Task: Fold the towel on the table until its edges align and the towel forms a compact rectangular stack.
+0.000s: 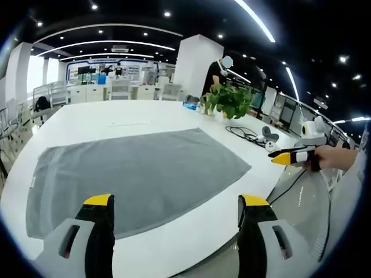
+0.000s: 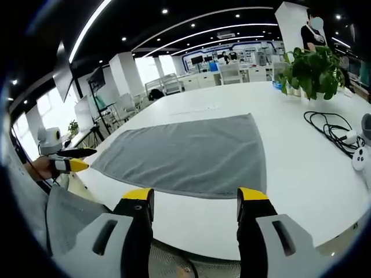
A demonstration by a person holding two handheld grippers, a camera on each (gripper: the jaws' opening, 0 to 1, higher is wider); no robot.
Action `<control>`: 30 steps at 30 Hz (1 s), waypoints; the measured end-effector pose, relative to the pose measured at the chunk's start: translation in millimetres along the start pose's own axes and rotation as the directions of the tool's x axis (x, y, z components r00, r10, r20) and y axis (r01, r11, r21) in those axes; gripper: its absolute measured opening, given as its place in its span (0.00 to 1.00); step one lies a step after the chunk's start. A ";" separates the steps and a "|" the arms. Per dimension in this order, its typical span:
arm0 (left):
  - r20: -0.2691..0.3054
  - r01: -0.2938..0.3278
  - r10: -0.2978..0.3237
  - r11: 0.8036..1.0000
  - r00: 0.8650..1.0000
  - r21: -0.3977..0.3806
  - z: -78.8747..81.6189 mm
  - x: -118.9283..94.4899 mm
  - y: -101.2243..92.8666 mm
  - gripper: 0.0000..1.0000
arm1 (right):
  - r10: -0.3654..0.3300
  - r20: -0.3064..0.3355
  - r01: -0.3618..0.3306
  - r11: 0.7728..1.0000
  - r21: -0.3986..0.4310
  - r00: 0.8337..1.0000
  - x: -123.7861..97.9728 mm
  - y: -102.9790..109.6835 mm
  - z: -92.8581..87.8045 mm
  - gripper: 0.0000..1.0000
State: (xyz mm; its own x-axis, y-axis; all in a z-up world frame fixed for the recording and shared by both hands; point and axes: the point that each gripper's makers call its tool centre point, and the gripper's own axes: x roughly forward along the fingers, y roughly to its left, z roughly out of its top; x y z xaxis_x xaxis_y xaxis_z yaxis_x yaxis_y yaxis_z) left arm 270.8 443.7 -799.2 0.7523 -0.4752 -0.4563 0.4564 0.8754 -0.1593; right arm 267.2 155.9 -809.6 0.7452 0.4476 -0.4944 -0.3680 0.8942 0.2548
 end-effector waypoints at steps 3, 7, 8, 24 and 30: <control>-0.003 0.003 -0.003 1.000 1.000 0.001 -0.2 0.5 -0.9 0.90 | -0.001 0.001 0.001 1.000 0.003 1.000 0.5 -1.1 0.3 0.57; -0.002 0.007 -0.007 1.000 1.000 0.004 1.4 1.4 -1.8 0.90 | 0.002 0.003 -0.002 1.000 0.011 1.000 1.0 -1.5 1.2 0.57; -0.002 0.007 -0.007 1.000 1.000 0.005 1.8 1.7 -2.1 0.90 | 0.002 0.004 -0.002 1.000 0.011 1.000 1.1 -1.4 1.3 0.57; -0.027 0.067 -0.065 0.996 0.997 0.063 8.5 16.3 -20.8 0.89 | 0.009 0.009 -0.009 1.000 0.022 1.000 1.3 -6.9 6.0 0.56; -0.033 0.086 -0.083 0.993 0.996 0.084 14.0 23.9 -27.8 0.89 | 0.000 0.009 0.000 1.000 0.013 1.000 -1.0 -17.0 12.0 0.56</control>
State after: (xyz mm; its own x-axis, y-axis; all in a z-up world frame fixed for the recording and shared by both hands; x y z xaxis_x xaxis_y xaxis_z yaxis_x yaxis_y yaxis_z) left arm 282.7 406.8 -793.4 0.6956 -0.5433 -0.4700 0.5575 0.8209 -0.1238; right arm 279.4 140.2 -803.4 0.7498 0.4476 -0.4872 -0.3612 0.8939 0.2653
